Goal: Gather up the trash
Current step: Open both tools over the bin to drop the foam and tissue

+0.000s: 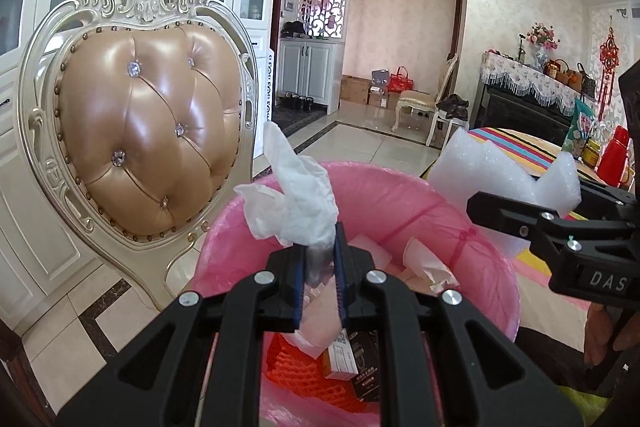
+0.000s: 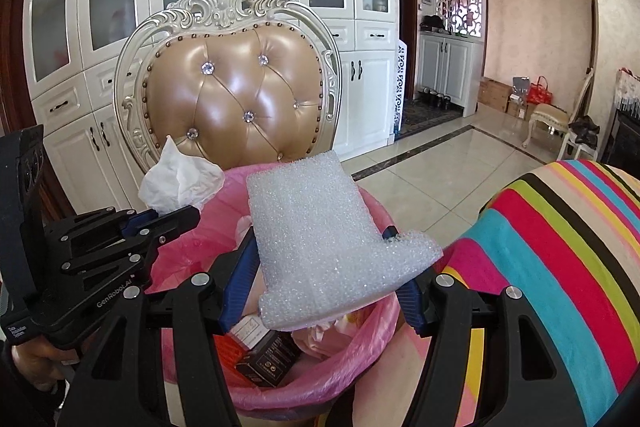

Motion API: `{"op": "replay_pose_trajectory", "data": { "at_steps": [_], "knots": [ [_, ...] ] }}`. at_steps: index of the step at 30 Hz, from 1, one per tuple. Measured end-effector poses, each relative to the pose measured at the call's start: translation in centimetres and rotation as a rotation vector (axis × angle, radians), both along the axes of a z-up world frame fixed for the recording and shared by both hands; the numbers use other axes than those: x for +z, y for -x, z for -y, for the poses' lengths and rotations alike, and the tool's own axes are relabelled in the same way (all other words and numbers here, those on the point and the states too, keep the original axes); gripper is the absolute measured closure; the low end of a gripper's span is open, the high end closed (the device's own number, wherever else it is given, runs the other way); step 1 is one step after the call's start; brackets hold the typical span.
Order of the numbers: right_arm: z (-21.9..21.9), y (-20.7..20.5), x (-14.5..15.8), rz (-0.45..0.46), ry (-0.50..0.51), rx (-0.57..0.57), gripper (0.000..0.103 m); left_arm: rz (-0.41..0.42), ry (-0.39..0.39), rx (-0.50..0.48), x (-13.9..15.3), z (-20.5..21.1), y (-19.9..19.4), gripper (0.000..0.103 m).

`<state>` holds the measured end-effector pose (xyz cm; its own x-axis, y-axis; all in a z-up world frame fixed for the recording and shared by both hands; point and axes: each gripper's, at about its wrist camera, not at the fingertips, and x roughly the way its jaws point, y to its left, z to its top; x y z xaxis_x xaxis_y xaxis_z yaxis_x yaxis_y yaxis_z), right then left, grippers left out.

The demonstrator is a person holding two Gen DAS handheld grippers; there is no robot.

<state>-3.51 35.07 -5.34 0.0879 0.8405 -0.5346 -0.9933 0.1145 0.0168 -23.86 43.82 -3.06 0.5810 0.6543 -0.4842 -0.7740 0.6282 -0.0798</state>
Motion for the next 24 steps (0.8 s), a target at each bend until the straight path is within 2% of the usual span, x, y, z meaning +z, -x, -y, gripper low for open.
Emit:
{"op": "replay_pose_trajectory", "data": {
  "at_steps": [7,9,10,11,13,16,18,19,20,24],
  "knots": [
    [0.2,-0.1,0.6,-0.016,-0.027,0.023,0.042,0.014,0.004,-0.011,0.3,0.3,-0.2,0.088],
    [0.4,-0.1,0.9,-0.02,-0.043,0.046,0.032,0.013,-0.002,-0.003,0.4,0.3,-0.1,0.081],
    [0.6,0.0,1.1,-0.022,-0.056,0.055,0.022,0.014,-0.006,0.0,0.5,0.3,-0.1,0.068],
    [0.8,0.0,1.4,-0.021,-0.071,0.056,0.02,0.02,-0.011,0.003,0.6,0.3,0.1,0.052],
    [1.2,-0.1,1.9,-0.018,-0.086,0.056,0.02,0.042,-0.042,0.032,1.1,0.6,0.8,0.035],
    [2.4,-0.4,2.8,-0.018,-0.114,0.044,0.02,0.047,-0.07,0.064,1.8,0.7,1.8,0.032],
    [3.7,-0.7,3.6,-0.023,-0.135,0.033,0.02,0.048,-0.091,0.095,2.5,1.2,2.8,0.019],
    [4.4,-0.8,3.9,-0.02,-0.142,0.027,0.02,0.048,-0.109,0.113,2.9,1.5,3.2,0.009],
    [5.0,-0.8,4.2,-0.014,-0.147,0.022,0.02,0.049,-0.141,0.136,3.4,2.2,3.8,0.005],
    [8.1,-0.3,5.4,0.034,-0.148,-0.012,0.018,0.054,-0.228,0.2,5.5,4.7,5.5,0.005]
  ]
}}
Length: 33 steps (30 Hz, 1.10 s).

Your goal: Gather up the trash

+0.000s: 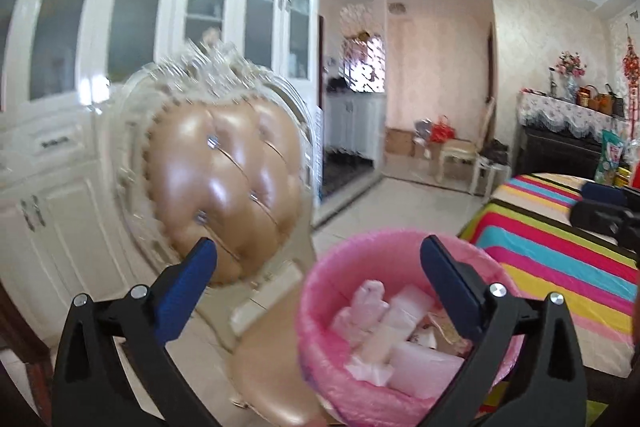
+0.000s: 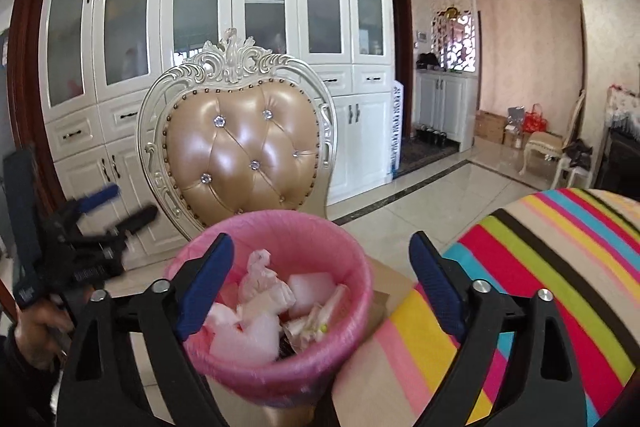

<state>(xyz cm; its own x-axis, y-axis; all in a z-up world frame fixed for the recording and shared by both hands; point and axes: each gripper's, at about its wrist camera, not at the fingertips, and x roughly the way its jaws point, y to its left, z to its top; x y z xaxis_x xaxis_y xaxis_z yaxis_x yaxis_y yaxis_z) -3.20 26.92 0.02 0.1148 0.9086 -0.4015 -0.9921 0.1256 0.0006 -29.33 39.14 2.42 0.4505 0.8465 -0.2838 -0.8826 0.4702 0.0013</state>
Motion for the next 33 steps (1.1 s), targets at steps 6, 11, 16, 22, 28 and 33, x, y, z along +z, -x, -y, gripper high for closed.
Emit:
{"op": "replay_pose_trajectory", "data": {
  "at_steps": [6,11,16,22,28,33],
  "knots": [
    [4.5,1.0,-0.5,0.019,0.044,-0.054,0.018,0.001,-0.011,0.048,1.7,3.3,0.8,0.004],
    [7.5,0.8,-2.0,-0.013,0.055,-0.063,0.018,-0.006,-0.01,-0.016,1.5,7.0,0.5,0.004],
    [9.0,0.7,-2.5,-0.013,0.038,-0.075,0.018,-0.02,0.009,-0.045,0.3,9.2,0.2,0.004],
    [9.7,0.4,-2.8,-0.038,0.013,-0.069,0.018,0.008,0.027,-0.071,-0.4,11.2,0.7,0.004],
    [9.5,1.1,-3.0,-0.007,0.013,-0.049,0.018,-0.024,0.016,-0.064,-0.7,12.5,-0.2,0.004],
    [9.7,0.8,-2.7,-0.017,0.003,-0.051,0.018,-0.049,0.003,-0.067,-1.1,13.2,-0.9,0.004]
  ]
}}
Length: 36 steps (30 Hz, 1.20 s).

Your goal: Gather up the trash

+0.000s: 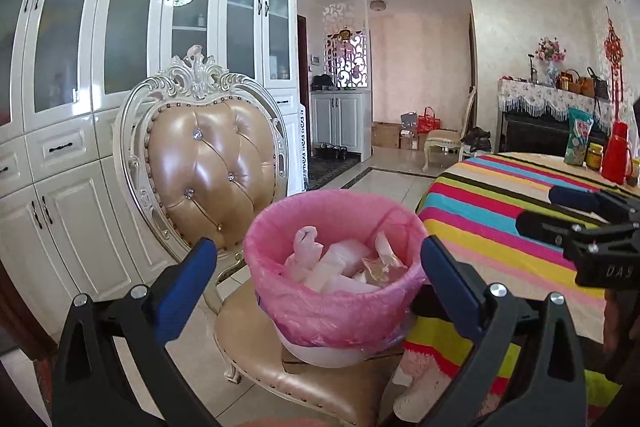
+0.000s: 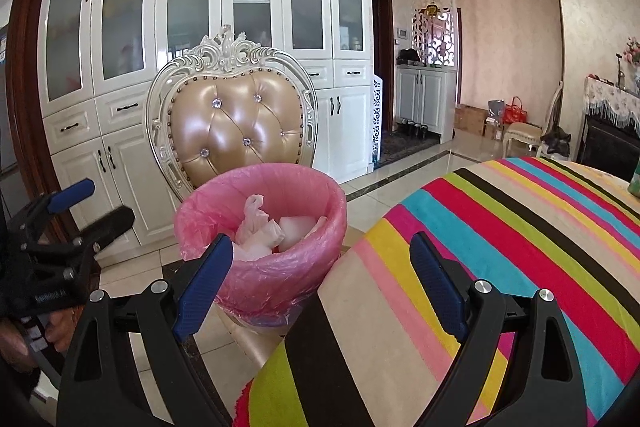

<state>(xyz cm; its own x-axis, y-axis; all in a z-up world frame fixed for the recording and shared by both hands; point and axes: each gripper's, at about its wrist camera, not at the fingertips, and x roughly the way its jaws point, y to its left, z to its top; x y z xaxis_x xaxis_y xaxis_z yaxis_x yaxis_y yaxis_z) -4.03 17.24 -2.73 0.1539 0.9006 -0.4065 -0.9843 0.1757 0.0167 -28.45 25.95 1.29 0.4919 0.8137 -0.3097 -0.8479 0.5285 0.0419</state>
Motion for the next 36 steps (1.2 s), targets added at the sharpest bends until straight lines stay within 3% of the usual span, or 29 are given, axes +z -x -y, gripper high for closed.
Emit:
{"op": "replay_pose_trajectory", "data": {
  "at_steps": [36],
  "knots": [
    [0.5,1.3,0.0,0.037,-0.022,0.009,0.018,-0.013,0.012,-0.002,-0.2,0.3,0.1,0.004]
  ]
}}
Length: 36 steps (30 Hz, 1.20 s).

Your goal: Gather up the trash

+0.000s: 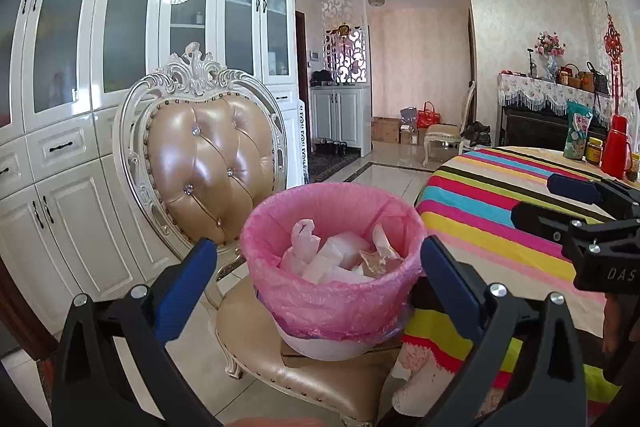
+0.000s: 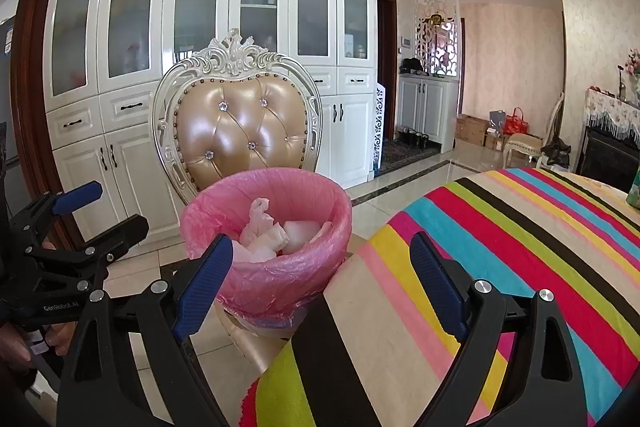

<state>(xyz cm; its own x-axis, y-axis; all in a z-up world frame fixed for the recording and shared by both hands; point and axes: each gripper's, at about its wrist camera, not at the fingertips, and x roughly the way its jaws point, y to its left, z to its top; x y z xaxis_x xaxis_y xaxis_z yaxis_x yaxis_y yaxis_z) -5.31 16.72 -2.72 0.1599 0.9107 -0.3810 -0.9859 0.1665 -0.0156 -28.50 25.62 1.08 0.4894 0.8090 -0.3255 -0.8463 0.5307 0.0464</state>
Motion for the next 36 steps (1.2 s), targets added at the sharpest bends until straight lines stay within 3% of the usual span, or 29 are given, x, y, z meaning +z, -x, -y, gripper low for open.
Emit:
{"op": "replay_pose_trajectory", "data": {
  "at_steps": [36],
  "knots": [
    [0.01,0.61,0.28,-0.001,-0.017,0.008,0.018,0.012,0.002,0.016,0.23,0.34,0.38,0.004]
  ]
}}
